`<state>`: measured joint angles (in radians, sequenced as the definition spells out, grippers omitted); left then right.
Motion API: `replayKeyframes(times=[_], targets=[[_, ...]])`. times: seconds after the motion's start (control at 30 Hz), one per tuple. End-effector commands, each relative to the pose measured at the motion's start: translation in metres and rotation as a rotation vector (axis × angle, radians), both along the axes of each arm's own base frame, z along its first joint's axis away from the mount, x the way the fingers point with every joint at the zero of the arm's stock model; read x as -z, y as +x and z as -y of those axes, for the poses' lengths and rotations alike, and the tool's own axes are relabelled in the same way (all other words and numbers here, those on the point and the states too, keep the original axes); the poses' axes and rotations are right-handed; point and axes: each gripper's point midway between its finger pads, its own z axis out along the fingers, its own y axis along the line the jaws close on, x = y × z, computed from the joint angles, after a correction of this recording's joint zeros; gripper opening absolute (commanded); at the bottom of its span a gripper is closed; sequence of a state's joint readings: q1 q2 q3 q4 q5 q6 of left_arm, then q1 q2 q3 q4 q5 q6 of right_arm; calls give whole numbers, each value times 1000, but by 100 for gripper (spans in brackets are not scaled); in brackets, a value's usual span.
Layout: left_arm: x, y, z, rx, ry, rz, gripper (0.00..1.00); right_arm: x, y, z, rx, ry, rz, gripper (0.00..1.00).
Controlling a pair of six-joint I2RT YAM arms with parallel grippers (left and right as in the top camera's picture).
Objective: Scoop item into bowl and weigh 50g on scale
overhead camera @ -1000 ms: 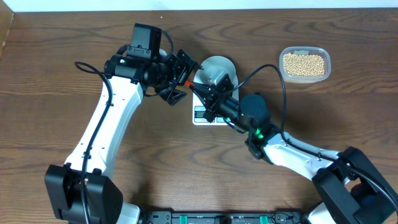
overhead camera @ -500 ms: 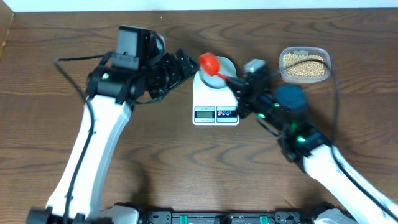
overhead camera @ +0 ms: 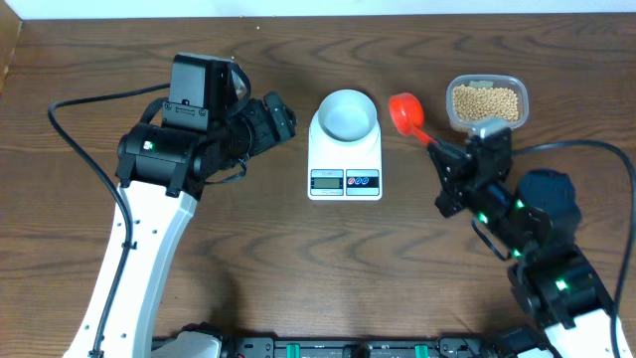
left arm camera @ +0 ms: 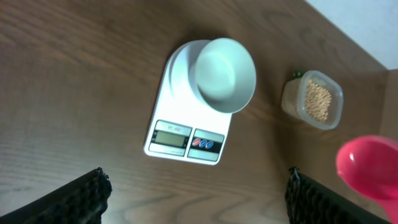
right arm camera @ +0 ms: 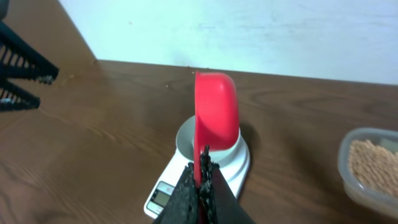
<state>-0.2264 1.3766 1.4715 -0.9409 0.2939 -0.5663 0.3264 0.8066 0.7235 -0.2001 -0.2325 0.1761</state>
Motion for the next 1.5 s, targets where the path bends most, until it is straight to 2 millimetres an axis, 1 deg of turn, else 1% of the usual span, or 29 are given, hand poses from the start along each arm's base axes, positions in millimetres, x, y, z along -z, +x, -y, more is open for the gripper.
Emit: replayKeyframes(times=[0.0,0.13,0.27,0.3,0.33,0.37,0.4,0.43,0.53,0.67,0.8,0.9,0.97,1.07,1.13,1.23,1.3,1.4,1.47], targets=[[-2,1,-3,26,46,22,91,-8,-7,10,34,7,8,1],[-1,1,-3,121,108,59,92,-4,-17,13,33,-6,-12,1],[4,-2,6,238,169,87,91,2,-17,17,41,-52,-13,1],[6,-3,9,266,182,91,87,3,-16,18,50,-57,-18,1],[9,-2,10,276,203,89,66,6,-15,20,62,-63,-26,1],[13,-1,10,274,235,85,39,8,-14,22,73,-70,-33,1],[17,1,8,266,273,81,9,10,-12,23,83,-76,-40,1],[22,3,8,262,313,74,8,13,-11,25,94,-82,-46,1],[36,8,17,281,374,57,7,19,-6,29,125,-99,-63,1],[62,9,42,412,426,28,7,26,2,42,215,-106,-93,1],[90,9,60,501,463,-21,7,31,5,53,276,-122,-110,1],[112,10,64,518,520,-63,7,33,7,63,307,-127,-123,1],[122,11,66,528,558,-79,7,35,8,71,334,-127,-130,1],[132,11,73,546,607,-82,7,37,10,85,374,-125,-145,1],[133,10,78,557,626,-71,7,40,12,91,384,-115,-157,1],[133,8,84,571,631,-63,7,44,15,96,378,-94,-181,1],[136,7,83,571,632,-67,7,47,16,98,373,-82,-195,1],[146,5,82,573,626,-74,7,50,18,102,375,-71,-212,1],[153,3,88,588,599,-71,7,51,19,105,384,-71,-216,1]])
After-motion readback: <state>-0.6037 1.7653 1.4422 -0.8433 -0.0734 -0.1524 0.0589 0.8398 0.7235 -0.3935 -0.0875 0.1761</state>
